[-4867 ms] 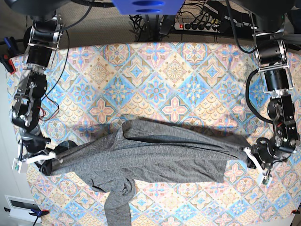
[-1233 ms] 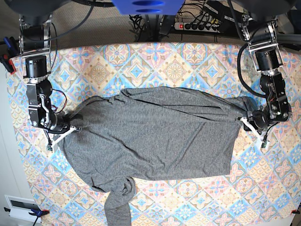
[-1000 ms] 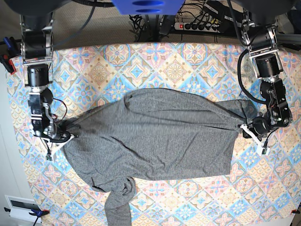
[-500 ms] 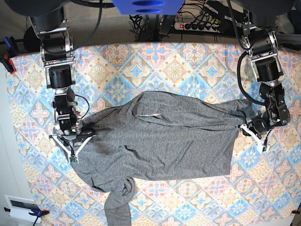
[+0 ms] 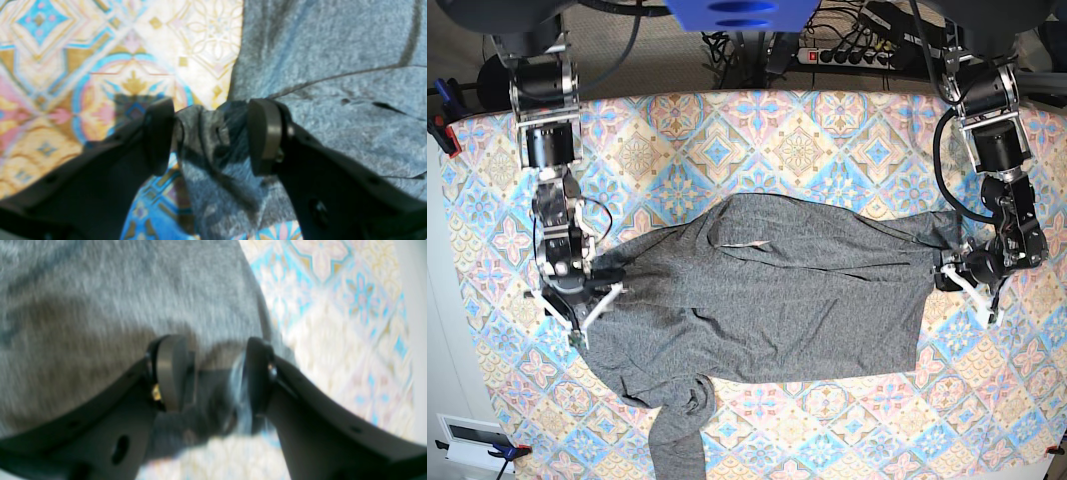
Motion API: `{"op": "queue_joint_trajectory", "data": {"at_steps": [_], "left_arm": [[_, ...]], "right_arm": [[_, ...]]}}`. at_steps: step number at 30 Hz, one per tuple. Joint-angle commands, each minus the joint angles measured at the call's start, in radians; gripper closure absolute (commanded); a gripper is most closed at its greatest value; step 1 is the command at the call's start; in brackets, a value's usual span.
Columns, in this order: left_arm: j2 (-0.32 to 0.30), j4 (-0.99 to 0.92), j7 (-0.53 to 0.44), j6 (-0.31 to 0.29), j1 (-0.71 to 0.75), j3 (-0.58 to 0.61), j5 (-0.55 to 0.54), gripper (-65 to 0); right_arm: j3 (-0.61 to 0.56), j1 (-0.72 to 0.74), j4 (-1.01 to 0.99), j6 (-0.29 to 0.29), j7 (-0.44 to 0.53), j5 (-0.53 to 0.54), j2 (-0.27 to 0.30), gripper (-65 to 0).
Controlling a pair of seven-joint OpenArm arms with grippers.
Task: Layout the t-shirt on the table in an organized manner, then fold the t-shirt properly
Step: 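Pull the held shirt edge with both grippers apart to stretch it, then open both grippers, releasing the shirt, and lift them away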
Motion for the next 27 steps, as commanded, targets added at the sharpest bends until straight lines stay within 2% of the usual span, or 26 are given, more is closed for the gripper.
{"op": "queue_joint_trajectory", "data": {"at_steps": [1,4,6,8,14,17,20,22,24,27], "left_arm": [[-0.023,0.058,-0.023,-0.004,-0.010,-0.008,-0.013,-34.0],[-0.035,0.204,-0.026,-0.004,0.044,-0.014,-0.013,-34.0],[-0.035,0.314,-0.029,-0.004,0.093,-0.060,-0.013,-34.0],[-0.031,0.439,-0.031,-0.004,0.148,-0.121,-0.013,-34.0],[-0.003,0.721,-0.031,-0.004,0.267,-0.184,-0.004,-34.0],[-0.005,0.798,-0.031,-0.004,0.316,-0.181,-0.002,-34.0],[-0.012,0.824,-0.024,-0.004,0.346,-0.164,-0.001,-34.0],[-0.049,0.824,-0.024,-0.004,0.369,-0.132,0.002,-34.0],[-0.095,0.824,-0.024,-0.004,0.402,-0.074,0.012,-34.0],[-0.161,0.824,-0.029,-0.004,0.443,0.037,0.085,-34.0]], "right_arm": [[0.058,0.007,0.061,-0.006,0.028,-0.006,0.015,-28.0],[0.225,-0.073,0.182,-0.006,0.028,-0.006,0.011,-28.0],[0.335,-0.119,0.262,-0.006,0.027,-0.003,0.004,-28.0],[0.418,-0.176,0.340,-0.004,0.027,-0.003,-0.026,-28.0],[0.526,-0.326,0.515,-0.004,0.027,0.033,-0.129,-28.1],[0.549,-0.392,0.569,-0.004,0.021,0.177,-0.158,-28.1],[0.567,-0.437,0.574,-0.004,-0.036,0.404,-0.163,-28.0],[0.589,-0.450,0.571,-0.004,-0.071,0.573,-0.161,-28.0],[0.602,-0.467,0.571,-0.004,-0.094,0.697,-0.161,-28.0],[0.607,-0.473,0.571,-0.004,-0.119,0.837,-0.161,-28.0]]}}
